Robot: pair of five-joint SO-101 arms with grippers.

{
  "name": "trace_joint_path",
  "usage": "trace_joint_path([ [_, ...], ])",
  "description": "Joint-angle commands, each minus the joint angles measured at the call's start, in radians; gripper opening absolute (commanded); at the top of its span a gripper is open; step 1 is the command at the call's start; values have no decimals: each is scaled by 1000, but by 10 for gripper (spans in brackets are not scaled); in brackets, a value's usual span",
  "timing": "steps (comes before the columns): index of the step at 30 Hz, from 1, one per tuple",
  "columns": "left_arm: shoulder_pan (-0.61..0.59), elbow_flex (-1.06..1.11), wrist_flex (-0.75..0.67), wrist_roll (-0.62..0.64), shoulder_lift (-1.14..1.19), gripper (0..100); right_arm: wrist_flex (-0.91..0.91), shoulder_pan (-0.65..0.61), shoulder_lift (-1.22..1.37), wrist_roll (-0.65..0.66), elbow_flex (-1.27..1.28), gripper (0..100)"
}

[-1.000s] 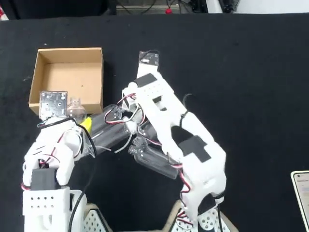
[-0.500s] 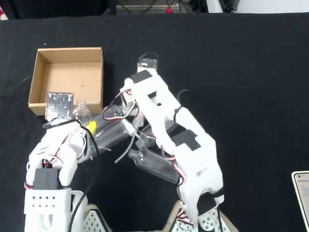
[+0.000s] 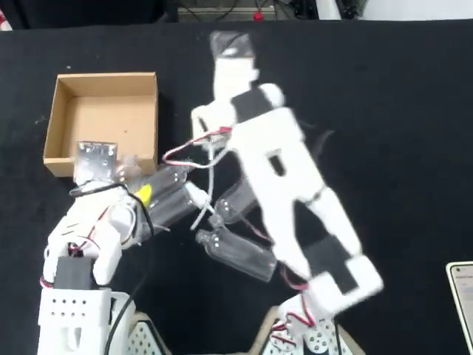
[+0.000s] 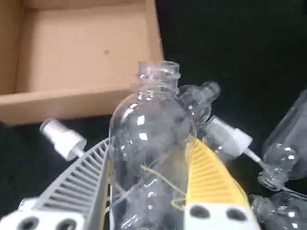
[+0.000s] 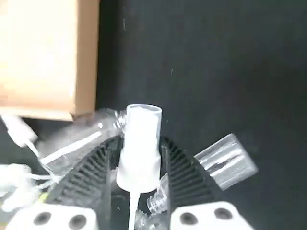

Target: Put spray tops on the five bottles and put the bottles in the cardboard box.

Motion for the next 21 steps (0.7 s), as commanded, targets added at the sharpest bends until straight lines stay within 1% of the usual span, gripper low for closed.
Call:
trace_joint_path([
  [1,136,-31,-98,0,-9,69,6,87,-277,12,-50,11],
  [3,199,-31,-153,0,-9,69,-8,138,-409,12,-50,11],
  [7,282,-21,-284,0,-9,69,-112,232,-624,12,-39,15],
  [10,311,-19,-365,8,-9,69,-207,247,-723,12,-12,15],
  [14,372,-7,-423,9,-9,69,-368,247,-777,12,68,15],
  [16,415,39,-482,9,-9,69,-468,250,-777,12,127,15],
  [18,447,108,-574,9,-9,69,-563,250,-777,12,196,15],
  [21,466,237,-769,5,-9,69,-671,249,-783,12,295,15],
])
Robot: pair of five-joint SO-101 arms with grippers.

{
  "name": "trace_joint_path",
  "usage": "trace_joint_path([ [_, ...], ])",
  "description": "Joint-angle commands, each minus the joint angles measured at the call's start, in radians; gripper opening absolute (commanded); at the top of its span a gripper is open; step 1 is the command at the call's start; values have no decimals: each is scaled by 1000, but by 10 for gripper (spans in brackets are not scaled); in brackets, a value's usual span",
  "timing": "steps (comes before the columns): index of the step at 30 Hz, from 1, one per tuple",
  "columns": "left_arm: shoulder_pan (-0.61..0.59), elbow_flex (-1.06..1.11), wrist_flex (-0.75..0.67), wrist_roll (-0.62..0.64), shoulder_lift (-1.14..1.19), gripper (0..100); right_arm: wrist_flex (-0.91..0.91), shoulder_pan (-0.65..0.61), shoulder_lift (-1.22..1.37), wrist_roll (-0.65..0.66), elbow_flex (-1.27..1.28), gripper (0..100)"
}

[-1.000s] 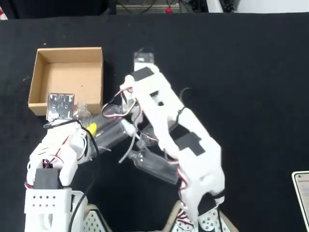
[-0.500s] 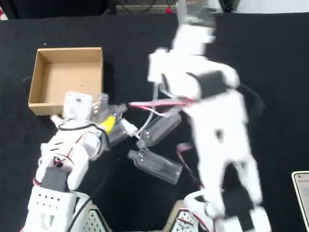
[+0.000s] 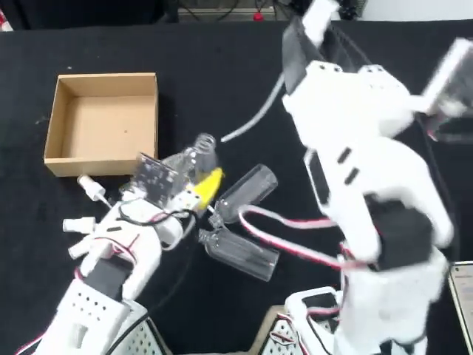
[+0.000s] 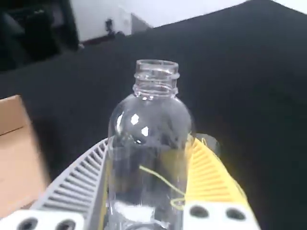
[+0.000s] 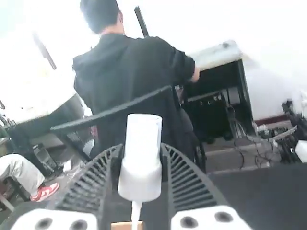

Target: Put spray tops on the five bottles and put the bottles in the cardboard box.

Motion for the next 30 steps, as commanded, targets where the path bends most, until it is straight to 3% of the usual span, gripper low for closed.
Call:
trace_joint_path([
  [1,35,145,-301,3,-11,69,-141,14,-27,9,76,15],
  [4,25,245,-496,2,-11,69,-158,12,-27,9,104,15],
  [7,24,297,-580,2,-11,69,-158,-9,-28,9,104,15],
  [11,24,300,-580,2,-11,69,-158,-104,-22,48,111,15],
  [18,-30,300,-585,5,-11,69,-160,-236,-28,371,142,12],
  [25,-45,297,-585,9,-11,69,-172,-256,-25,404,143,12],
  [30,-42,297,-585,9,-11,69,-339,-256,-21,402,231,12],
])
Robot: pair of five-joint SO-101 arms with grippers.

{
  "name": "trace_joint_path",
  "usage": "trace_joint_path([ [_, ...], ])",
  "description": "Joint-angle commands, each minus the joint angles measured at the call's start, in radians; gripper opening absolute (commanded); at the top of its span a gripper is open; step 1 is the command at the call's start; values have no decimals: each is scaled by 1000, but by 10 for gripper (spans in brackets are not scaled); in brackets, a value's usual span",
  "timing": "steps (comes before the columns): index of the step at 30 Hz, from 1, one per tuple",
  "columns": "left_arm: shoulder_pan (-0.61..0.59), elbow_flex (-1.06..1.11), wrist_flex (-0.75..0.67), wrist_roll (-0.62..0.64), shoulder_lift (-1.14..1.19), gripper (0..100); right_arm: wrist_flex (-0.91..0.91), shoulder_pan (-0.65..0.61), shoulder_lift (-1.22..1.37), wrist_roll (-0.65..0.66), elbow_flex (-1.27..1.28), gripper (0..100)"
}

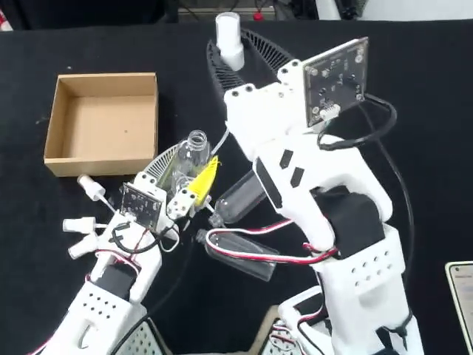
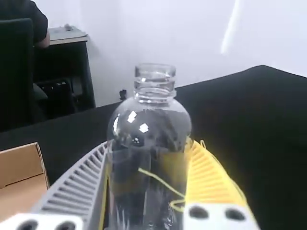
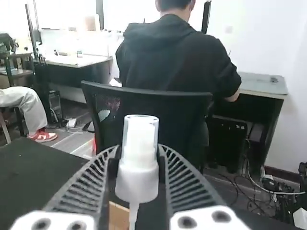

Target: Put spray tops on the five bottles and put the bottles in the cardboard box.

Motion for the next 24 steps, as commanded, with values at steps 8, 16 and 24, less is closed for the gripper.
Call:
trace_joint_path([
  [8,1,13,-25,9,-9,69,-373,-11,-24,6,203,12],
  [16,1,16,-25,9,-9,69,-368,-12,-64,0,206,11],
  [24,1,16,-25,9,-9,69,-365,-57,-82,6,249,11],
])
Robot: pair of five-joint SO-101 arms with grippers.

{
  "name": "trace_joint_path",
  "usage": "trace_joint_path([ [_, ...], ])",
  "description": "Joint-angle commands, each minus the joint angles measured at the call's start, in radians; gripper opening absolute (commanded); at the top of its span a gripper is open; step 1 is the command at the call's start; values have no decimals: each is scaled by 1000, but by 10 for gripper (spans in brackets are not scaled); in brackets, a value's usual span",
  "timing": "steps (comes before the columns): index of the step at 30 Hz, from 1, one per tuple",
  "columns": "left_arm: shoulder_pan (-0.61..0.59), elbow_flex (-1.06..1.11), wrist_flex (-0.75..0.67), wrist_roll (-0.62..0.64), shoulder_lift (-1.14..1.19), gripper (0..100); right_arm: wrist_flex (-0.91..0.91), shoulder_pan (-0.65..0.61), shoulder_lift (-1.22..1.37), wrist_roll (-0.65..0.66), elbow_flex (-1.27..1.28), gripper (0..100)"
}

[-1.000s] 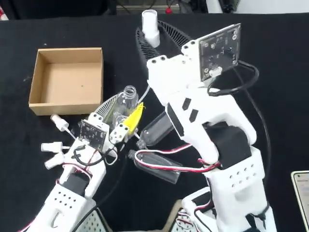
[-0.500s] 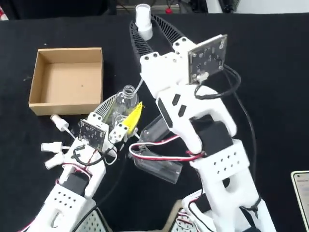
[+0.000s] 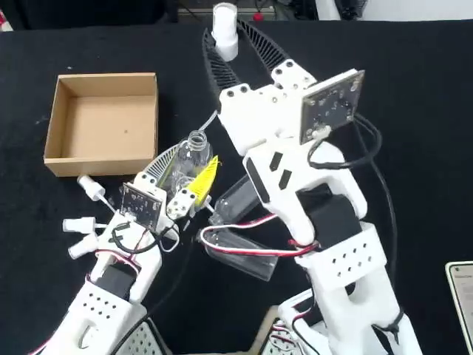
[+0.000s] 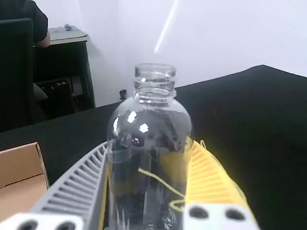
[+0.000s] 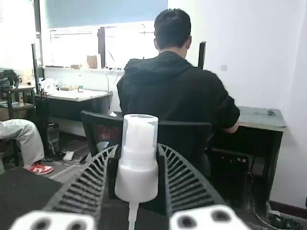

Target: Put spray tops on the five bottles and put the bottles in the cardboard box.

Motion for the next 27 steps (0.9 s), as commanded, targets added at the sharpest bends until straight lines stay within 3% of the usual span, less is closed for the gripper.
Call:
trace_joint_path([
  [1,1,16,-25,9,-9,69,-12,-60,-28,6,-5,11],
  [16,-1,18,-25,9,-9,69,-11,-103,-28,8,19,11],
  [27,1,15,-25,9,-9,69,29,-158,-165,2,268,11],
])
